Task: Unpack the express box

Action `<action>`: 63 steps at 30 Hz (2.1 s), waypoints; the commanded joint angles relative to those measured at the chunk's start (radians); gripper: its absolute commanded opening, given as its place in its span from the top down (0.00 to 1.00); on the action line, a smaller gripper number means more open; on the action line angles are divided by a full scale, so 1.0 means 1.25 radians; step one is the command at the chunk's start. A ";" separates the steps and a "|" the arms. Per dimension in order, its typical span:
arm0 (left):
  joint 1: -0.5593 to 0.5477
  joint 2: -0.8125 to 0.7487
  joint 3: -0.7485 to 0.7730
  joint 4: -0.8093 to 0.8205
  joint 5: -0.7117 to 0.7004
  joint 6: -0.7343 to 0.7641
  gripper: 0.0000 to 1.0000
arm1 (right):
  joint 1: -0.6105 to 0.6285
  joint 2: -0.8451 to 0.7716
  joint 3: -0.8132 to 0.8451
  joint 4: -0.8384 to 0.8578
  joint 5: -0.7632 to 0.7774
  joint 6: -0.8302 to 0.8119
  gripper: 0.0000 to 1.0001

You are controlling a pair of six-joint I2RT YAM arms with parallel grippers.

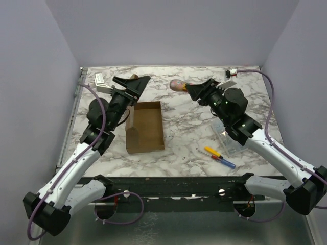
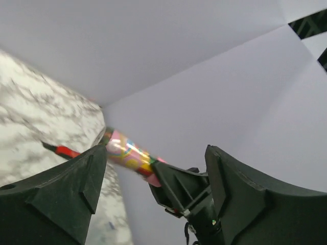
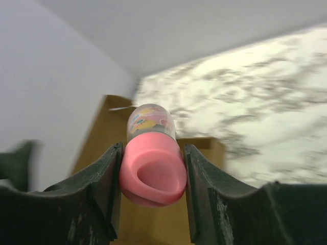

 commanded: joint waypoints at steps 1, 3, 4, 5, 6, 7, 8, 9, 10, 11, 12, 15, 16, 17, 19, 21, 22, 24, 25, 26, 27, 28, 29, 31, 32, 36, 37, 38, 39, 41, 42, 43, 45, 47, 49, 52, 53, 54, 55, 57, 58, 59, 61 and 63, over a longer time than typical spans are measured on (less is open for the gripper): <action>0.011 -0.068 0.146 -0.252 -0.045 0.337 0.15 | -0.022 0.025 0.056 -0.301 0.183 -0.185 1.00; 0.011 -0.086 0.171 -0.299 -0.039 0.437 0.14 | -0.037 0.083 0.114 -0.412 0.194 -0.225 1.00; 0.011 -0.095 0.182 -0.324 -0.039 0.488 0.13 | -0.045 0.115 0.148 -0.464 0.194 -0.246 1.00; 0.011 -0.104 0.190 -0.346 -0.037 0.515 0.13 | -0.051 0.150 0.183 -0.524 0.193 -0.260 1.00; 0.011 -0.114 0.197 -0.362 -0.033 0.562 0.13 | -0.055 0.183 0.221 -0.576 0.197 -0.272 1.00; 0.011 -0.123 0.202 -0.380 -0.032 0.593 0.12 | -0.060 0.221 0.257 -0.623 0.191 -0.287 1.00; 0.011 -0.132 0.208 -0.396 -0.034 0.622 0.12 | -0.065 0.260 0.296 -0.671 0.192 -0.297 1.00; 0.010 -0.140 0.212 -0.411 -0.038 0.645 0.12 | -0.067 0.294 0.332 -0.721 0.200 -0.302 1.00; 0.011 -0.149 0.215 -0.423 -0.042 0.665 0.12 | -0.069 0.326 0.355 -0.740 0.205 -0.314 1.00; 0.011 -0.157 0.218 -0.433 -0.051 0.679 0.12 | -0.073 0.355 0.379 -0.754 0.207 -0.325 1.00; 0.011 -0.166 0.219 -0.443 -0.060 0.688 0.12 | -0.078 0.384 0.400 -0.764 0.209 -0.331 1.00; 0.011 -0.187 0.229 -0.466 -0.069 0.699 0.11 | -0.091 0.445 0.432 -0.753 0.194 -0.361 1.00; 0.010 -0.192 0.233 -0.473 -0.065 0.702 0.11 | -0.096 0.465 0.446 -0.757 0.194 -0.361 1.00; 0.010 -0.198 0.236 -0.480 -0.062 0.702 0.11 | -0.101 0.489 0.460 -0.763 0.188 -0.366 1.00; 0.011 -0.208 0.239 -0.489 -0.058 0.700 0.11 | -0.105 0.527 0.480 -0.771 0.173 -0.372 1.00; 0.011 -0.220 0.239 -0.497 -0.058 0.698 0.12 | -0.106 0.552 0.485 -0.767 0.165 -0.374 1.00; 0.011 -0.225 0.239 -0.499 -0.058 0.698 0.12 | -0.105 0.562 0.485 -0.763 0.159 -0.375 1.00; 0.011 -0.233 0.240 -0.500 -0.058 0.699 0.11 | -0.106 0.575 0.478 -0.753 0.138 -0.375 0.99; 0.011 -0.236 0.240 -0.500 -0.058 0.699 0.11 | -0.106 0.579 0.475 -0.749 0.131 -0.375 0.99; 0.011 -0.237 0.242 -0.500 -0.058 0.700 0.12 | -0.105 0.582 0.472 -0.746 0.126 -0.375 0.98; 0.011 -0.236 0.244 -0.500 -0.057 0.702 0.11 | -0.105 0.584 0.467 -0.741 0.124 -0.374 0.97; 0.011 -0.237 0.246 -0.500 -0.055 0.702 0.11 | -0.106 0.586 0.462 -0.737 0.122 -0.373 0.96; 0.011 -0.236 0.247 -0.500 -0.054 0.703 0.11 | -0.105 0.589 0.457 -0.735 0.122 -0.372 0.95; 0.011 -0.236 0.245 -0.500 -0.052 0.703 0.11 | -0.105 0.595 0.446 -0.732 0.118 -0.368 0.91; 0.011 -0.235 0.244 -0.500 -0.050 0.703 0.12 | -0.105 0.596 0.439 -0.729 0.118 -0.367 0.89; 0.011 -0.238 0.241 -0.500 -0.039 0.698 0.11 | -0.105 0.600 0.414 -0.722 0.113 -0.367 0.86; 0.011 -0.238 0.240 -0.500 -0.036 0.696 0.11 | -0.105 0.599 0.408 -0.720 0.117 -0.364 0.84; 0.011 -0.239 0.240 -0.500 -0.034 0.694 0.11 | -0.104 0.594 0.400 -0.714 0.119 -0.364 0.79; 0.011 -0.240 0.240 -0.500 -0.033 0.692 0.11 | -0.104 0.587 0.393 -0.707 0.122 -0.365 0.74; 0.011 -0.239 0.240 -0.500 -0.031 0.690 0.11 | -0.104 0.568 0.381 -0.699 0.123 -0.365 0.62; 0.011 -0.239 0.241 -0.500 -0.031 0.688 0.11 | -0.104 0.558 0.377 -0.696 0.119 -0.368 0.53; 0.011 -0.239 0.242 -0.499 -0.031 0.688 0.11 | -0.104 0.547 0.375 -0.697 0.119 -0.370 0.45; 0.011 -0.240 0.246 -0.500 -0.031 0.690 0.11 | -0.100 0.516 0.374 -0.702 0.119 -0.372 0.32; 0.011 -0.240 0.251 -0.500 -0.033 0.692 0.11 | -0.100 0.477 0.380 -0.717 0.116 -0.375 0.22; 0.011 -0.239 0.257 -0.500 -0.036 0.693 0.11 | -0.100 0.436 0.401 -0.748 0.110 -0.376 0.11; 0.011 -0.237 0.266 -0.500 -0.043 0.696 0.11 | -0.100 0.356 0.435 -0.786 0.124 -0.372 0.00; 0.011 -0.236 0.270 -0.500 -0.046 0.698 0.11 | -0.100 0.317 0.437 -0.783 0.128 -0.380 0.00; 0.010 -0.237 0.273 -0.500 -0.053 0.697 0.11 | -0.100 0.251 0.428 -0.766 0.127 -0.391 0.00; 0.010 -0.239 0.274 -0.499 -0.058 0.694 0.11 | -0.100 0.197 0.409 -0.737 0.128 -0.401 0.00; 0.011 -0.245 0.277 -0.496 -0.060 0.690 0.11 | -0.100 0.086 0.367 -0.683 0.122 -0.423 0.00; 0.011 -0.248 0.276 -0.493 -0.060 0.688 0.11 | -0.100 0.033 0.353 -0.663 0.110 -0.443 0.00; 0.011 -0.250 0.276 -0.489 -0.060 0.688 0.11 | -0.100 -0.012 0.344 -0.645 0.097 -0.459 0.00; 0.011 -0.257 0.276 -0.479 -0.065 0.694 0.11 | -0.100 -0.096 0.340 -0.622 0.090 -0.476 0.00; 0.011 -0.263 0.277 -0.469 -0.076 0.703 0.11 | -0.100 -0.161 0.344 -0.610 0.095 -0.483 0.00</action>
